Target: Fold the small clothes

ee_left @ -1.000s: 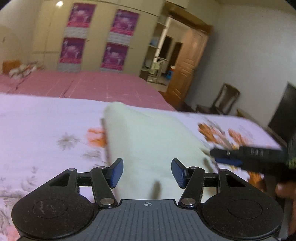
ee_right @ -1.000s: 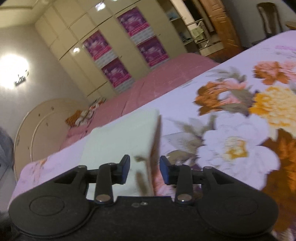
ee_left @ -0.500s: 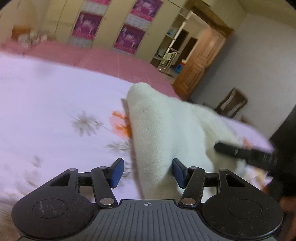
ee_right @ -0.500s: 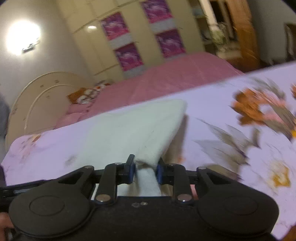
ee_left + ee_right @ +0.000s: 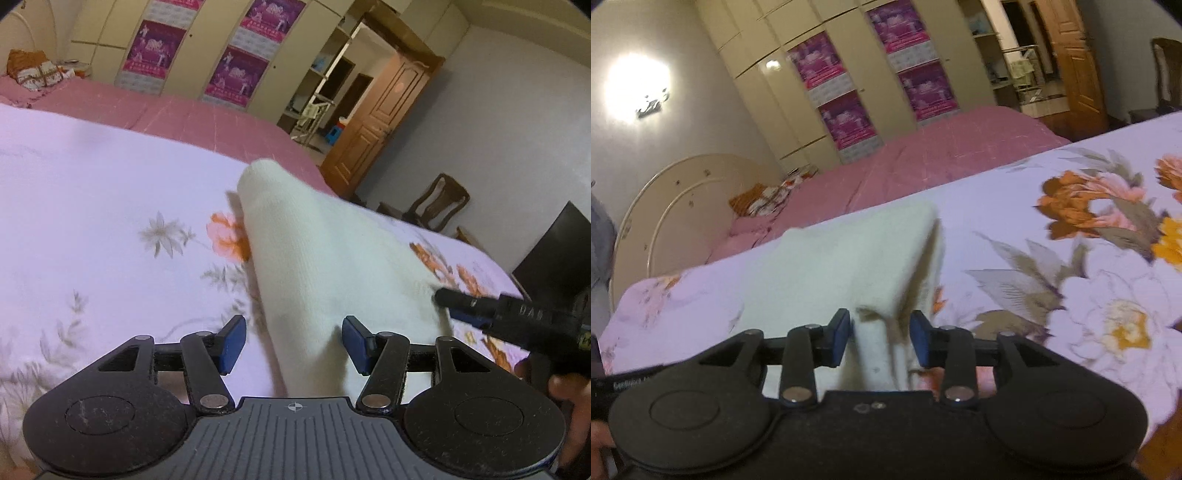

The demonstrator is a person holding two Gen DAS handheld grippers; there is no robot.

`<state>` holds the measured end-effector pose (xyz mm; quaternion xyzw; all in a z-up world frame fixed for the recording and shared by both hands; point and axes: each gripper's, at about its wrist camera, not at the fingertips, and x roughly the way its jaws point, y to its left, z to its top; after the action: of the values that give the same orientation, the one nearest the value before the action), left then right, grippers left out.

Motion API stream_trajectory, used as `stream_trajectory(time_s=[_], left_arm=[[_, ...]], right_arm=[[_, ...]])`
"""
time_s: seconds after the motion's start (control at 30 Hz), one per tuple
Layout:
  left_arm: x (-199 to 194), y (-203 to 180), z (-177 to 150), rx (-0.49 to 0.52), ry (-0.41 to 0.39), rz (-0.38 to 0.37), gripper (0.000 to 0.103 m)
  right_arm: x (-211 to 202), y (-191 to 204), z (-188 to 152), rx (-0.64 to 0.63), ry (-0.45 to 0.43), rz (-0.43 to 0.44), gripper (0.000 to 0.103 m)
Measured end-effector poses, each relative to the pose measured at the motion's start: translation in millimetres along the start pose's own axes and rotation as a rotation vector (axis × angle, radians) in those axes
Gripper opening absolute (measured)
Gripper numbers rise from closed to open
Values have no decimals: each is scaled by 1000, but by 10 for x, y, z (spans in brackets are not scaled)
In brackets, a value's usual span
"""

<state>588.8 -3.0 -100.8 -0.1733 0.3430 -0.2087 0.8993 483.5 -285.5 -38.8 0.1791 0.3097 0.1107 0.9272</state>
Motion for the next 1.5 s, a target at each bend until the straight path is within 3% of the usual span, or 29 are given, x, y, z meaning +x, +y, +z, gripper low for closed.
stream_trajectory(time_s=[0.1, 0.17, 0.2, 0.3, 0.37, 0.47, 0.6, 0.77, 0.87, 0.9, 1.0, 1.07, 1.17, 1.23, 1.33, 1.4, 1.43, 1.47, 1.5], left_arm=[[-4, -30, 2, -11, 5, -9, 56], [-13, -72, 43, -16, -13, -32, 57], [-15, -90, 62, -15, -19, -40, 57], [25, -90, 85, -15, -6, -30, 57], [70, -53, 62, -21, 32, 13, 56], [10, -7, 34, -30, 34, 16, 56], [-121, -31, 8, -21, 9, -39, 56], [-296, -96, -168, -18, 42, -112, 57], [-243, -138, -294, 12, 99, -43, 56], [-249, -155, -326, 17, 93, -34, 56], [-334, -191, -314, 35, 81, 16, 56], [-352, -232, -346, 114, 101, 77, 53], [-423, -286, -372, 199, 123, 100, 52], [-499, -290, -348, 200, 140, 102, 52], [-610, -247, -352, 197, 147, 93, 53], [-754, -203, -307, 144, 84, 86, 53], [-814, -196, -272, 134, 39, 93, 56], [-857, -209, -232, 125, -5, 96, 73], [-867, -224, -188, 116, -49, 95, 80]], right_arm=[[49, 19, 28, 7, 17, 26, 23], [129, 114, 78, -24, 18, 27, 23], [156, 144, 103, -29, 18, 20, 15], [25, 416, 184, -128, -47, 121, 13], [84, 454, 188, -139, -27, 109, 13], [386, 193, 138, -68, 115, -68, 23], [58, 55, 115, -23, 10, -33, 32], [-318, -115, -93, 78, 60, 76, 32], [-323, -70, -279, 67, 132, 88, 30], [-288, -26, -348, 42, 152, 66, 21], [-334, 162, -429, -14, 137, 22, 7], [-425, 245, -429, -42, 106, 17, 7], [-431, 280, -484, -83, 141, 23, 5], [-376, 233, -543, -92, 187, -10, 5], [-474, 216, -572, -95, 175, -6, 5], [-455, 186, -589, -102, 180, -26, 3], [-482, 174, -566, -99, 155, -37, 6], [-543, 191, -528, -107, 110, -64, 21], [-626, 220, -458, -116, 34, -78, 29]])
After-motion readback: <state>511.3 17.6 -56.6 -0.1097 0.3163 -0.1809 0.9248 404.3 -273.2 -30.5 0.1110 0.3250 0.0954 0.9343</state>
